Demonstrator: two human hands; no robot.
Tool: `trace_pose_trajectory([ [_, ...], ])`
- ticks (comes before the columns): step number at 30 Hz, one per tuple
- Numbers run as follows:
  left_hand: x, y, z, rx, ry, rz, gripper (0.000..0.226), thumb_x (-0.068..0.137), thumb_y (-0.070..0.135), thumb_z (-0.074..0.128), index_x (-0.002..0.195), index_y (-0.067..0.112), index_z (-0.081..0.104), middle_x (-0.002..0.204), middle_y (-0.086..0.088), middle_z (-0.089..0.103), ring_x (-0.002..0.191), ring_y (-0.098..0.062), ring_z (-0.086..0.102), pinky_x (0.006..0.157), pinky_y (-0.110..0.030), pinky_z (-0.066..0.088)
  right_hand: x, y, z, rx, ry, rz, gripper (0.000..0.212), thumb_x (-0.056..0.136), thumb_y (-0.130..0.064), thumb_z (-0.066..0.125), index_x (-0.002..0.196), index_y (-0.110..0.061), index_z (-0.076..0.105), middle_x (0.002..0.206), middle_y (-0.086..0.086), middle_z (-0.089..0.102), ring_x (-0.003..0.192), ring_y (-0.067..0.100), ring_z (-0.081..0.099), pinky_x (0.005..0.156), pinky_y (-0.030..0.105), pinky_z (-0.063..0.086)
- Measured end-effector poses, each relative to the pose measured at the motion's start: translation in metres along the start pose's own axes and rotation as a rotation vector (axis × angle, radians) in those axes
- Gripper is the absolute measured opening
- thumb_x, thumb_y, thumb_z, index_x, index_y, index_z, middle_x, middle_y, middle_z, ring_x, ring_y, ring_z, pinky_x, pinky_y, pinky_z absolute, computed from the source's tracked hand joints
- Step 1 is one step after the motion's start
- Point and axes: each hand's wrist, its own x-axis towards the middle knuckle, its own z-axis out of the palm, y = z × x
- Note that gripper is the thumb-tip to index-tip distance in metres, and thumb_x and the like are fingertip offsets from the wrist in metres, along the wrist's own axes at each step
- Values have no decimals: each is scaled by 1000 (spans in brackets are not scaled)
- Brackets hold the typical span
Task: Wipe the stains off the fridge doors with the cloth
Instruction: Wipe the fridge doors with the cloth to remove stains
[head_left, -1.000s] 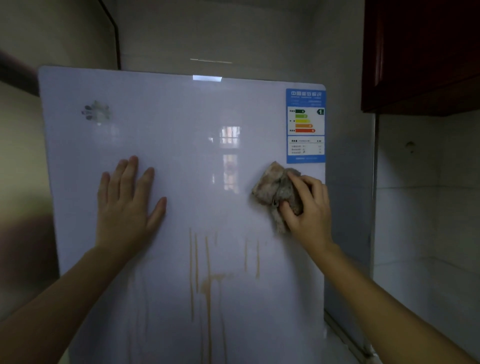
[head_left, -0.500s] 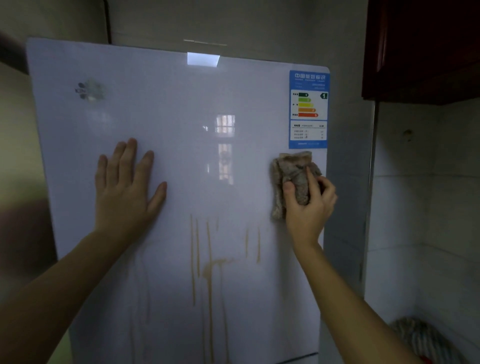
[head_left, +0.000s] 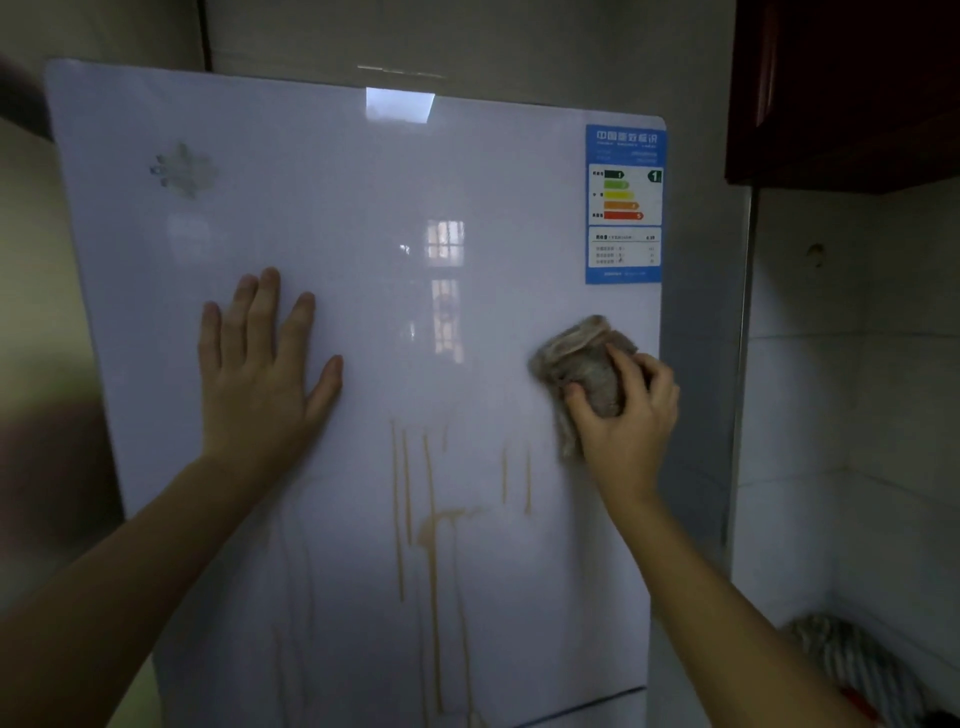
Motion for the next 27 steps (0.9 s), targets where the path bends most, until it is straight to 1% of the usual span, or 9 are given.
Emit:
trace_pose_trajectory([
  [2, -1, 0, 0, -4, -1, 1, 65, 99, 48, 39, 150, 7, 38, 163, -21, 25, 152, -39, 21, 126, -54, 10, 2, 2, 0, 79, 106, 181, 60, 80, -44, 77, 134, -25, 62, 130, 5, 51, 121, 19, 45, 105, 55, 44],
  [4, -1, 0, 1, -5, -5, -1, 65, 99, 48, 39, 150, 7, 37, 163, -21, 24, 152, -39, 21, 126, -54, 10, -2, -4, 3, 100, 140, 235, 61, 80, -48, 73, 135, -25, 62, 131, 5, 51, 122, 21, 46, 105, 56, 45],
  [6, -1, -1, 2, -9, -14, -5, 66, 99, 48, 38, 151, 8, 36, 163, -20, 23, 153, -38, 19, 126, -54, 8, -13, -14, 5, 107, 81, 171, 61, 80, -47, 75, 135, -24, 61, 131, 4, 50, 122, 21, 47, 105, 53, 45],
  [9, 0, -1, 2, -22, -20, -12, 66, 99, 49, 38, 151, 8, 35, 164, -20, 22, 153, -38, 17, 126, -53, 6, -29, -18, 4, 20, -86, -66, 64, 79, -38, 83, 136, -21, 61, 132, 3, 49, 121, 21, 46, 105, 45, 43],
  [11, -1, -1, 2, -22, -15, -10, 66, 99, 48, 39, 151, 8, 36, 164, -20, 22, 153, -38, 18, 126, -54, 7, -26, -12, 3, -10, -96, -117, 63, 79, -36, 84, 135, -21, 62, 130, 4, 50, 120, 22, 47, 103, 46, 45],
  [16, -2, -2, 4, -9, 3, 4, 64, 100, 47, 40, 151, 8, 36, 163, -20, 24, 153, -38, 20, 126, -55, 10, -13, -19, 12, 130, 123, 219, 62, 82, -44, 76, 138, -23, 59, 130, 2, 49, 121, 18, 47, 102, 53, 48],
  [21, -2, -4, 5, -13, -7, 6, 64, 100, 47, 39, 152, 9, 35, 164, -20, 22, 153, -38, 19, 125, -57, 11, -34, -25, 5, 93, -104, -50, 63, 81, -44, 79, 137, -24, 59, 131, -1, 46, 121, 19, 47, 106, 41, 44],
  [22, -2, -4, 5, -13, -7, 9, 64, 100, 47, 39, 152, 9, 35, 164, -20, 22, 153, -38, 19, 125, -57, 11, -28, -20, 3, 95, -103, -54, 63, 80, -46, 78, 137, -25, 59, 130, -2, 46, 121, 20, 48, 106, 41, 45],
  [27, -2, -4, 6, -9, 12, 13, 64, 100, 48, 39, 151, 8, 36, 163, -20, 24, 152, -39, 20, 126, -56, 10, 30, -2, -2, 187, 201, 330, 68, 75, -57, 72, 131, -21, 64, 127, 3, 50, 119, 23, 53, 106, 49, 47],
])
